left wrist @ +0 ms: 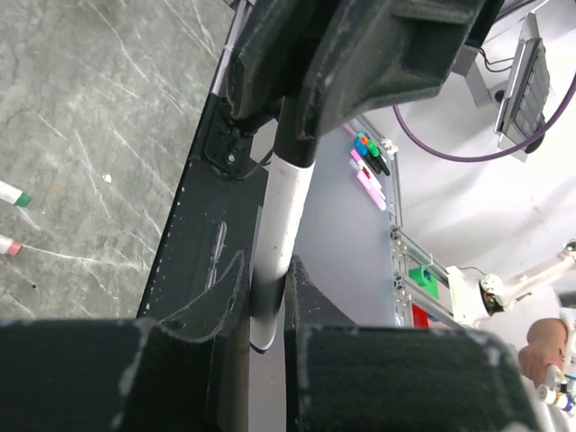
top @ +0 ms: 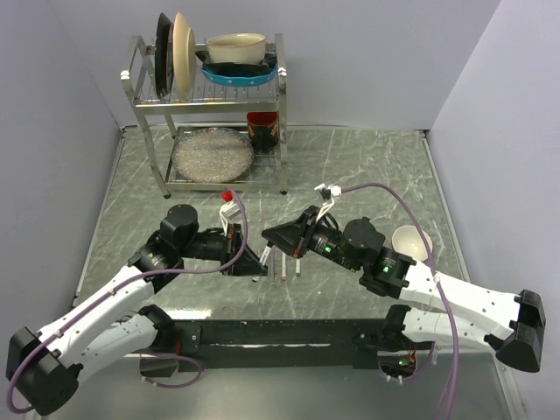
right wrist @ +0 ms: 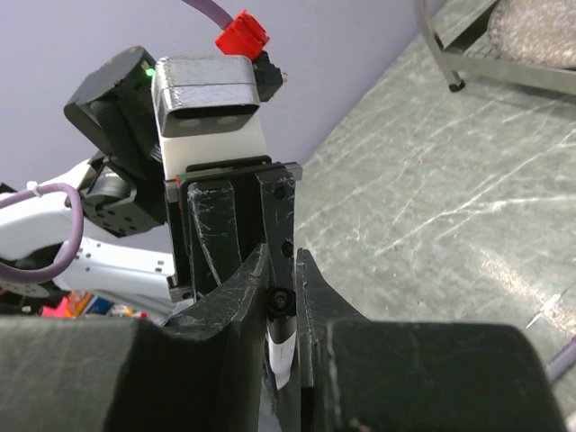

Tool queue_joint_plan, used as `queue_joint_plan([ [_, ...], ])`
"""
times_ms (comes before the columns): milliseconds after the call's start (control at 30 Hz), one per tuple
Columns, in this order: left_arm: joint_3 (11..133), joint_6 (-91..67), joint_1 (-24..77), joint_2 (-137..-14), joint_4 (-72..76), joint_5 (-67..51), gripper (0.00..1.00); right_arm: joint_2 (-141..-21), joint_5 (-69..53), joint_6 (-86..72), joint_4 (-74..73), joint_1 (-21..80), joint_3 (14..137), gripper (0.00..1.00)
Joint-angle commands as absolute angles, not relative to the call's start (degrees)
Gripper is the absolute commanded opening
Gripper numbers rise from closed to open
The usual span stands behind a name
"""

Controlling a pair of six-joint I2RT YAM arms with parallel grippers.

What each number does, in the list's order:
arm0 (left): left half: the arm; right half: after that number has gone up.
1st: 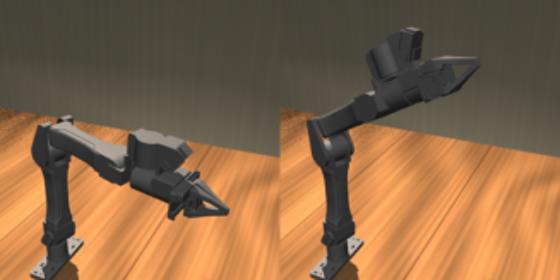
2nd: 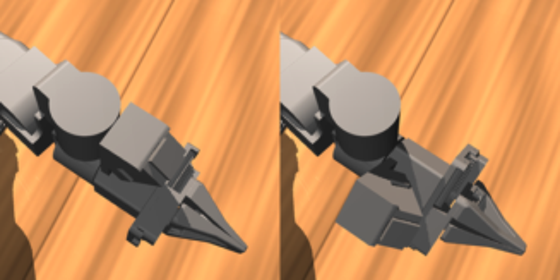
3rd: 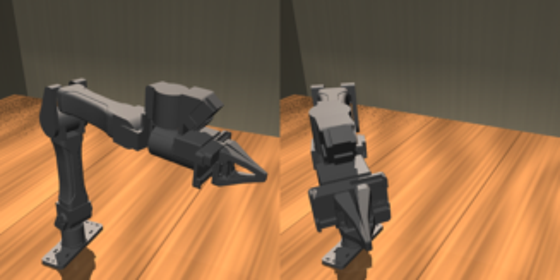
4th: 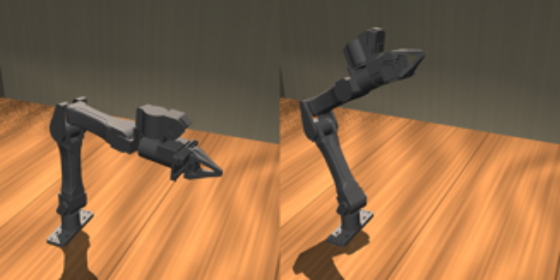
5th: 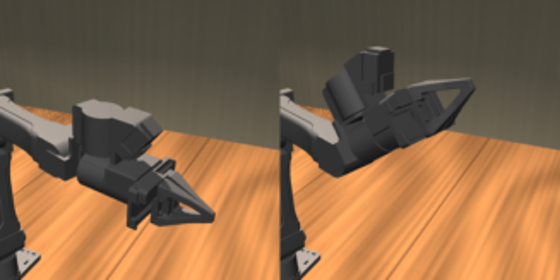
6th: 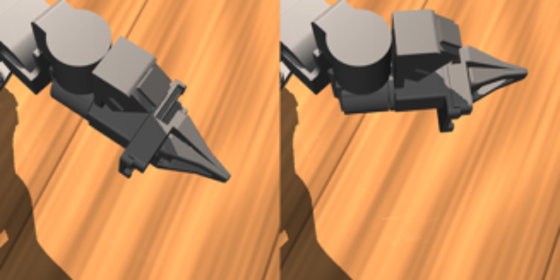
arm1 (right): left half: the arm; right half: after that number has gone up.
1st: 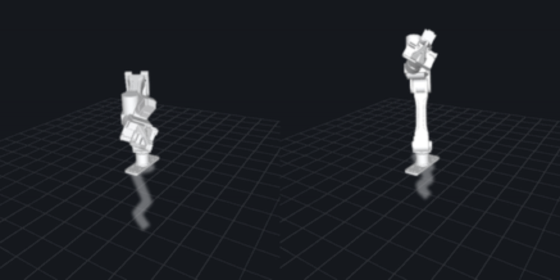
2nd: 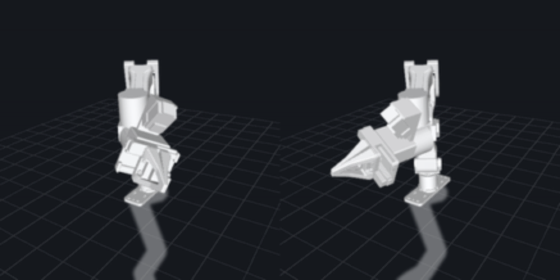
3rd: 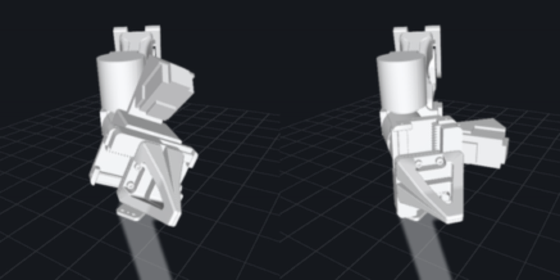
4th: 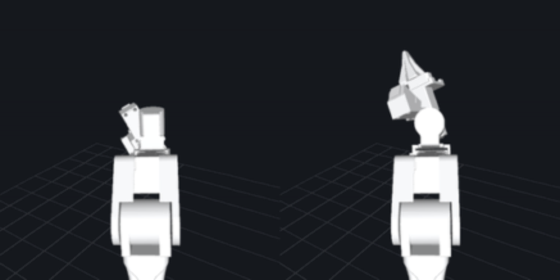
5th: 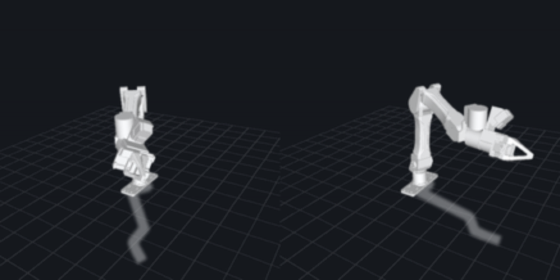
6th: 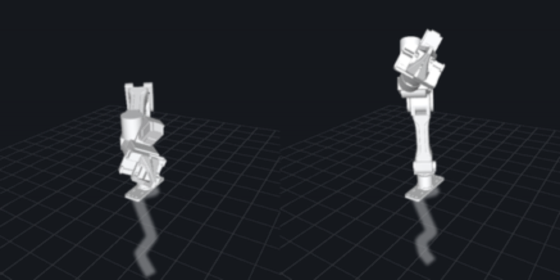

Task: Insert the pens into the pen caps

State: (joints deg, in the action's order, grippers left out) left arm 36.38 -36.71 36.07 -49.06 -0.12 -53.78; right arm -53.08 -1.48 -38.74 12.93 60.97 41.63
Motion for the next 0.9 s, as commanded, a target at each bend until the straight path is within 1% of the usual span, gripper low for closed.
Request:
queue_joint_plan([
  [0, 43.51, -41.04, 30.85, -50.71, 18.63, -38.41, 0.01, -56.24, -20.48, -41.83, 2.72, 69.52, 37.0, 0.0],
  [167, 42.01, -41.05, 30.94, -50.63, 18.81, -37.09, 0.01, -58.79, -20.04, -44.3, 6.32, 71.19, 38.14, 0.0],
  [267, 42.36, -40.08, 30.59, -49.49, 17.4, -35.25, 0.01, -60.56, -22.83, -43.86, 8.95, 72.68, 38.15, 0.0],
  [367, 42.8, -40.78, 28.23, -49.04, 16.87, -38.3, 0.01, -60.03, -27.05, -43.95, 12.46, 72.86, 35.51, 0.0],
  [500, 42.54, -41.22, 26.63, -49.13, 16.78, -39.81, 0.01, -60.47, -30.93, -43.42, 14.06, 72.86, 35.51, 0.0],
  [567, 42.63, -42.01, 26.63, -48.78, 17.4, -39.9, 0.01, -61.34, -30.24, -43.68, 13.11, 72.86, 36.65, 0.0],
  [600, 42.71, -42.1, 26.63, -48.61, 17.4, -40.77, 0.01, -61.61, -27.97, -43.77, 12.14, 72.86, 37.43, 0.0],
  [633, 43.06, -41.4, 26.63, -48.52, 17.05, -40.96, 0.01, -61.79, -26.21, -43.94, 11.0, 72.69, 39.18, 0.02],
  [667, 43.24, -40.87, 26.63, -48.52, 15.48, -41.31, 0.01, -61.7, -24.02, -44.21, 8.99, 72.6, 40.24, 0.06],
  [700, 43.24, -40.43, 26.63, -48.25, 14.95, -42.35, 0.01, -61.87, -22.17, -45.43, 8.36, 72.08, 41.21, 0.19],
  [767, 42.19, -39.47, 26.63, -46.94, 13.63, -42.89, 0.01, -61.7, -20.39, -47.54, 9.83, 69.45, 44.11, 0.21],
  [800, 41.75, -39.03, 26.63, -46.32, 13.01, -42.89, 0.01, -61.7, -20.13, -48.33, 9.58, 68.82, 45.6, 0.32],
  [833, 41.05, -38.41, 26.63, -45.1, 12.22, -42.98, 0.01, -61.61, -16.56, -48.08, 8.27, 68.21, 49.36, 0.38],
  [867, 40.96, -37.89, 26.63, -44.57, 10.56, -42.98, 0.01, -61.7, -15.04, -47.47, 4.78, 67.42, 51.57, 0.41],
])
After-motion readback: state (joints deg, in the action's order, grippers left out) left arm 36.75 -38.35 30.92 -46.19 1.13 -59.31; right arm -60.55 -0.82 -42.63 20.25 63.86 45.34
